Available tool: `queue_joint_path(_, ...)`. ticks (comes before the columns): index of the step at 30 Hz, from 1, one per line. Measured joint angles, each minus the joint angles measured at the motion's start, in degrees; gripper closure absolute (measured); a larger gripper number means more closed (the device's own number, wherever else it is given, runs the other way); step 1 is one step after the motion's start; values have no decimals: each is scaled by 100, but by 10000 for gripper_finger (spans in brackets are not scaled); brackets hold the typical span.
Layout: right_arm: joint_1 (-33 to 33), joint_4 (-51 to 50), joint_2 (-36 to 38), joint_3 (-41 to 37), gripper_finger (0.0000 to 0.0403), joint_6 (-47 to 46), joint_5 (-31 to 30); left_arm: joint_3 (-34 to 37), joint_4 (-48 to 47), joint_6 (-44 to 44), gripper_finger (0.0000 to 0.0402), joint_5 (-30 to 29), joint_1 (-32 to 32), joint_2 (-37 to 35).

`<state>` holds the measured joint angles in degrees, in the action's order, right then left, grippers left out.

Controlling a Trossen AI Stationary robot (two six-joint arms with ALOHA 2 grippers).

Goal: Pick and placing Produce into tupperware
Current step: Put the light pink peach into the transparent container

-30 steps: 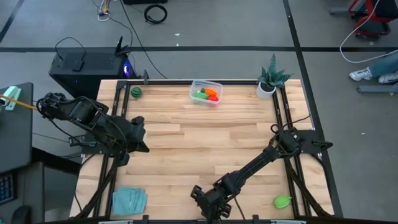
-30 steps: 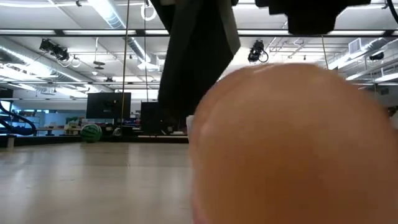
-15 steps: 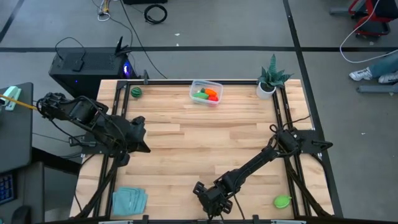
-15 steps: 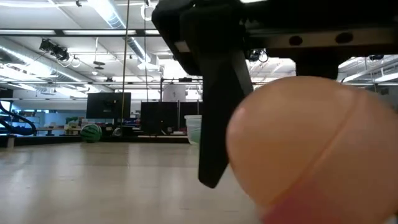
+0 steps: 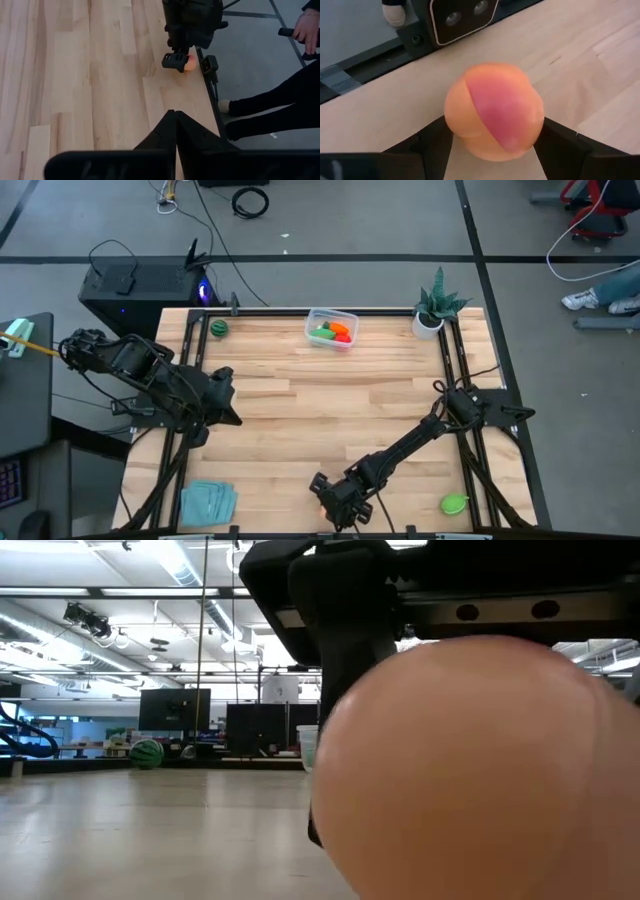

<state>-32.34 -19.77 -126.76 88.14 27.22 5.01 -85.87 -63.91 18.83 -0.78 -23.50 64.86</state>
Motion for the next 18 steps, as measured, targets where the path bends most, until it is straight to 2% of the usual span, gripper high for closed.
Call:
queue_joint_path(6, -21, 131, 0, 0, 144, -95, -7, -2, -1, 2, 387, 0, 1, 0)
queue_joint_path(10, -19, 235, 0, 0, 149, -520, -5, -2, -2, 2, 380, 1, 1, 0)
queue_joint_path(14, -19, 353, 0, 0, 154, -886, -28, 0, -3, 2, 394, 2, 1, 0)
queue_joint_path(18, -17, 468, 0, 2, 154, -1233, -257, -2, -3, 2, 393, 2, 1, 0)
